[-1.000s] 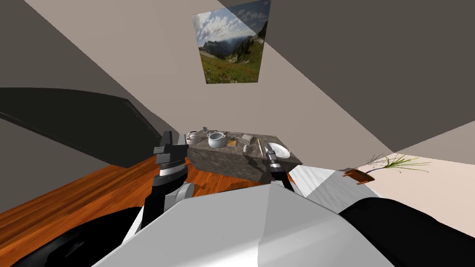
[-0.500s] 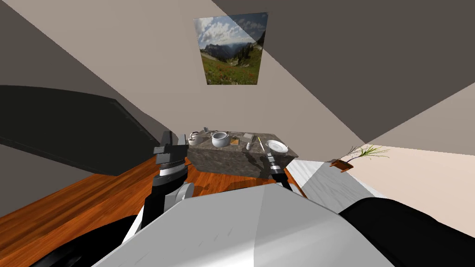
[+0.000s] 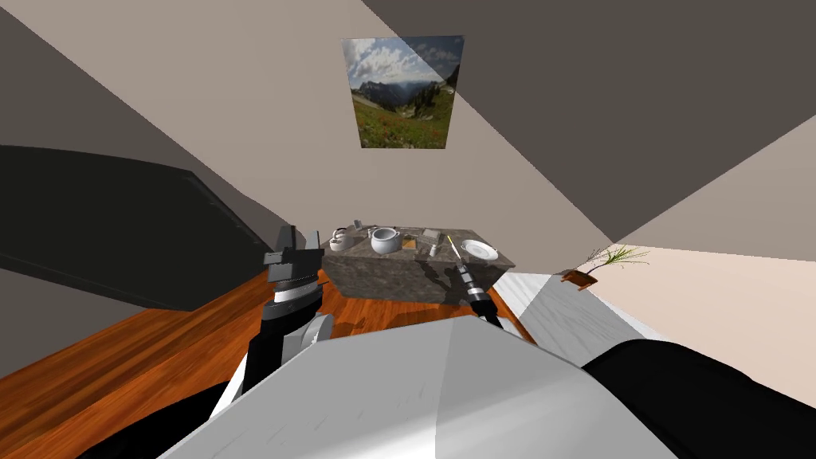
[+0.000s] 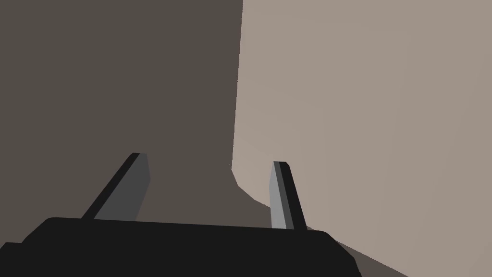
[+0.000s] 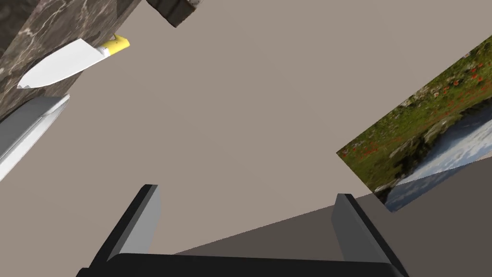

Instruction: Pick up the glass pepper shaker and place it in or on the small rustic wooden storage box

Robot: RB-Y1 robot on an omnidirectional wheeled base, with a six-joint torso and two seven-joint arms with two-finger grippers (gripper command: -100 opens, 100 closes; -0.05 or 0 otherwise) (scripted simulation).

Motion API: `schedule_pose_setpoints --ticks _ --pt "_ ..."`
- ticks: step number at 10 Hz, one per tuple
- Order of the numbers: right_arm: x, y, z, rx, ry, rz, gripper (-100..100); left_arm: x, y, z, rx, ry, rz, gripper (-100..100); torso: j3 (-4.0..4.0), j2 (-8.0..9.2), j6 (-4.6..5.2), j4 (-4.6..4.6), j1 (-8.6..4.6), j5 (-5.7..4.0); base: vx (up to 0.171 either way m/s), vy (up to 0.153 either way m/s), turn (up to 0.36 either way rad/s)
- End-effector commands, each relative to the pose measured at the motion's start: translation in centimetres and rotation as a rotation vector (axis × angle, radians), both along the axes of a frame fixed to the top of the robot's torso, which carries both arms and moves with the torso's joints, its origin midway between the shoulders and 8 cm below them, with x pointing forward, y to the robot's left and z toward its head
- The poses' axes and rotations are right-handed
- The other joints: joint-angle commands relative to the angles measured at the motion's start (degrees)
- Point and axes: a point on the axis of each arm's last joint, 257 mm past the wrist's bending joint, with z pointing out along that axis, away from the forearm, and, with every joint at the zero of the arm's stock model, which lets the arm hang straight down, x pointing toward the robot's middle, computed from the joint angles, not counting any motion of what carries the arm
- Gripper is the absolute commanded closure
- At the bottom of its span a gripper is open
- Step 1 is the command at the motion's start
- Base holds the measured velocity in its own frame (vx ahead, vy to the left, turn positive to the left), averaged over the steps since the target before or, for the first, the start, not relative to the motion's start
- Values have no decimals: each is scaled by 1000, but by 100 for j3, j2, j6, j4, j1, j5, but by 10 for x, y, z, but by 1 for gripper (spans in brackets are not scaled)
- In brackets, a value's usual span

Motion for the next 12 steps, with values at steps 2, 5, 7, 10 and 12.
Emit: schedule_pose_setpoints --ticks 2,5,7,10,12 --pt "-4 -25 -27 -119 95 -45 -100 0 0 0 0 0 0 0 -3 -6 0 -1 0 0 65 170 10" --pt "-12 -61 -55 -258 208 -101 -100 0 0 0 0 0 0 0 -13 -23 -1 -5 -18 -3 93 148 51" --pt "-19 -89 -70 -349 284 -140 -100 0 0 0 0 0 0 0 -20 -35 -2 -7 -10 -2 136 168 78" --pt "-31 -130 -88 -477 393 -197 -100 0 0 0 0 0 0 0 -26 -44 -1 -10 -13 -1 148 142 89" --pt "-40 -157 -95 -556 456 -230 -100 0 0 0 0 0 0 0 -23 -40 -1 -9 -24 -4 134 116 73"
